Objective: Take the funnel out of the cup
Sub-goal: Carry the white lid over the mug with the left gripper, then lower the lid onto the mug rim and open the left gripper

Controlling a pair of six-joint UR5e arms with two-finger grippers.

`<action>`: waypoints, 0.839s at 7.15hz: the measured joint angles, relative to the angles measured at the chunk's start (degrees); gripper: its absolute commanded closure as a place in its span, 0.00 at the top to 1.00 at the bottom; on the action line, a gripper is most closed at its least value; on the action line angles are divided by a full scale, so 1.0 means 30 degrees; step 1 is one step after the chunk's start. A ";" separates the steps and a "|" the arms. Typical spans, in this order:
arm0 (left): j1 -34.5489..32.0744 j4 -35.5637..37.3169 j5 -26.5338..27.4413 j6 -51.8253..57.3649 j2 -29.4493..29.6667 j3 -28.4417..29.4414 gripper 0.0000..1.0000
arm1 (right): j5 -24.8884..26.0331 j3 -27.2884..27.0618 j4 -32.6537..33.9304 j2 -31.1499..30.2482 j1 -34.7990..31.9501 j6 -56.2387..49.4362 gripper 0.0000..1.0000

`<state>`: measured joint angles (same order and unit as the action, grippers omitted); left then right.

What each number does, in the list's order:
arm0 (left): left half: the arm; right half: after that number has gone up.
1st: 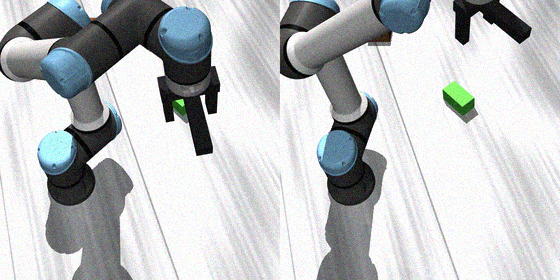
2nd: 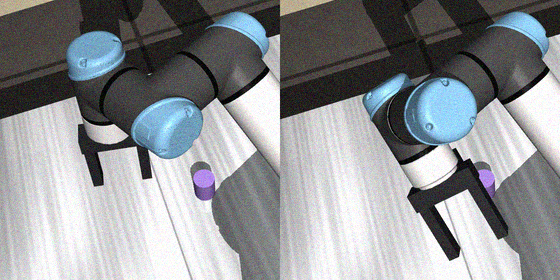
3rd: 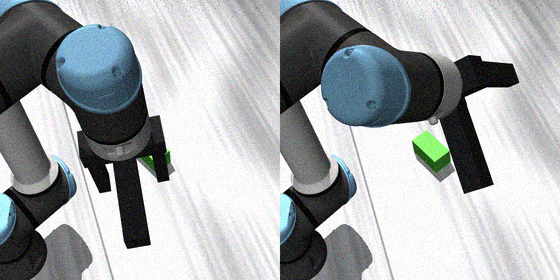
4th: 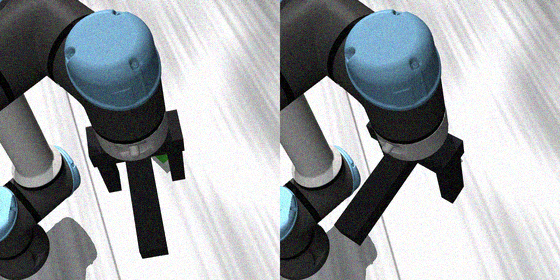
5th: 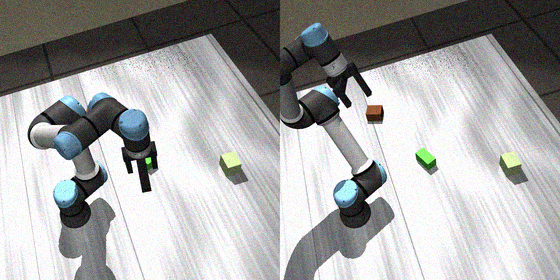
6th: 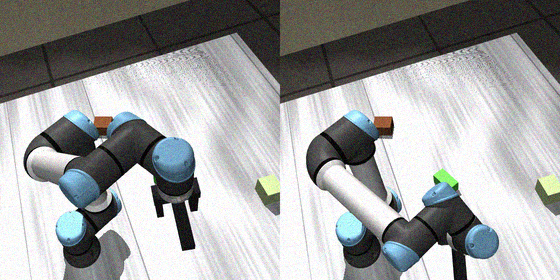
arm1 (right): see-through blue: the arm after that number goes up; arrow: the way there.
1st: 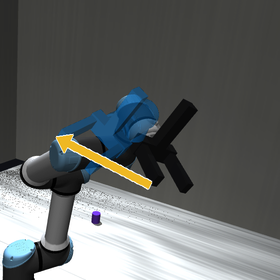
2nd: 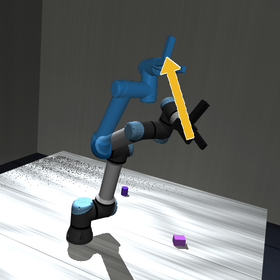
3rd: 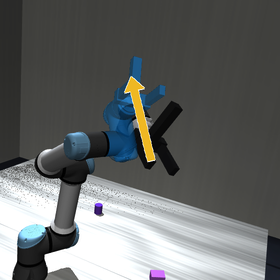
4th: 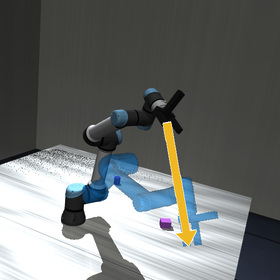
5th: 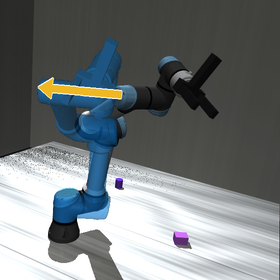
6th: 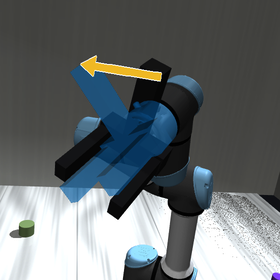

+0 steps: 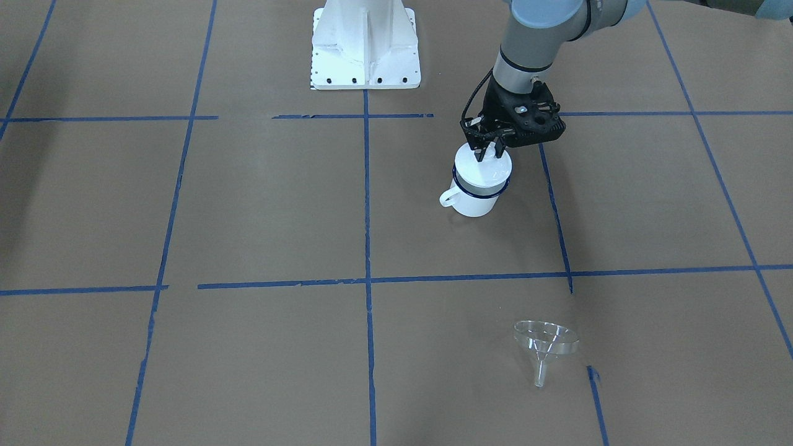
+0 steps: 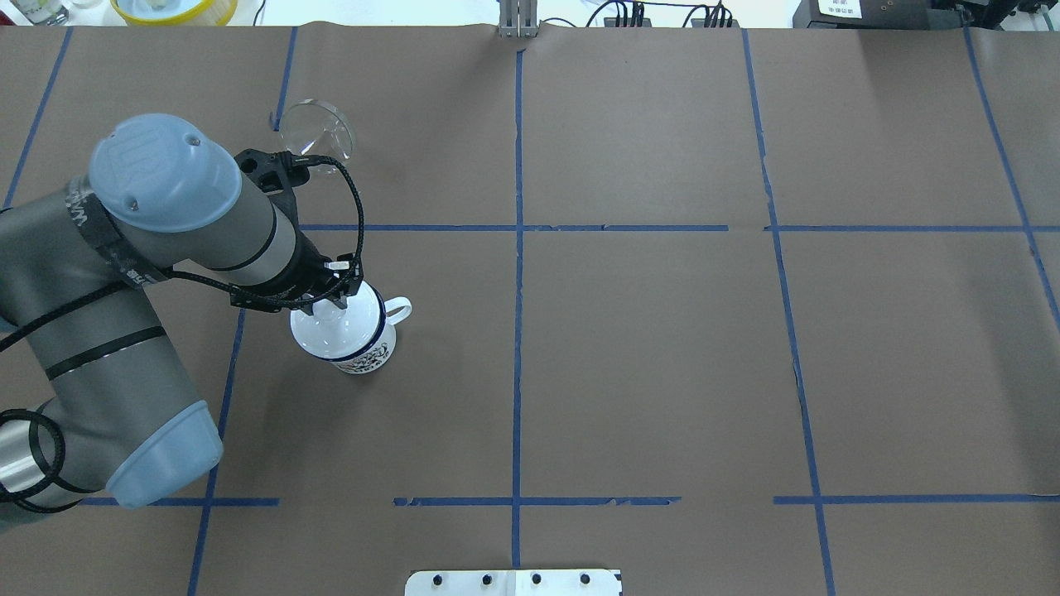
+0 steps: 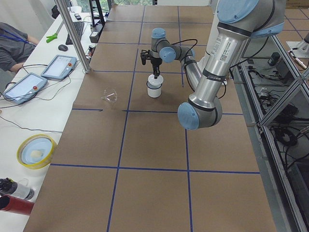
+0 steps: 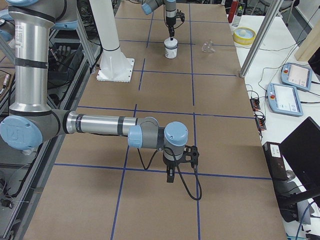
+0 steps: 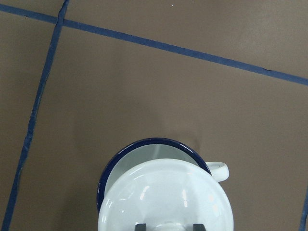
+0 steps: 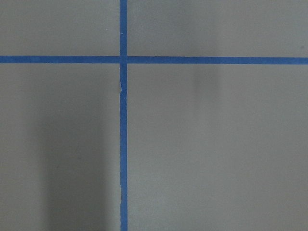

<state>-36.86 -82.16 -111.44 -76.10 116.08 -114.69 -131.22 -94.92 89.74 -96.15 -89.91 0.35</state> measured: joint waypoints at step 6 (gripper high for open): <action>0.0020 -0.0068 -0.0030 0.0024 0.0136 0.0422 0.00 | 0.0000 0.0004 0.0000 0.0000 0.0000 -0.0001 1.00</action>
<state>-36.80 -82.37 -111.53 -76.03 116.49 -113.42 -131.22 -94.91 89.74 -96.15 -89.91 0.35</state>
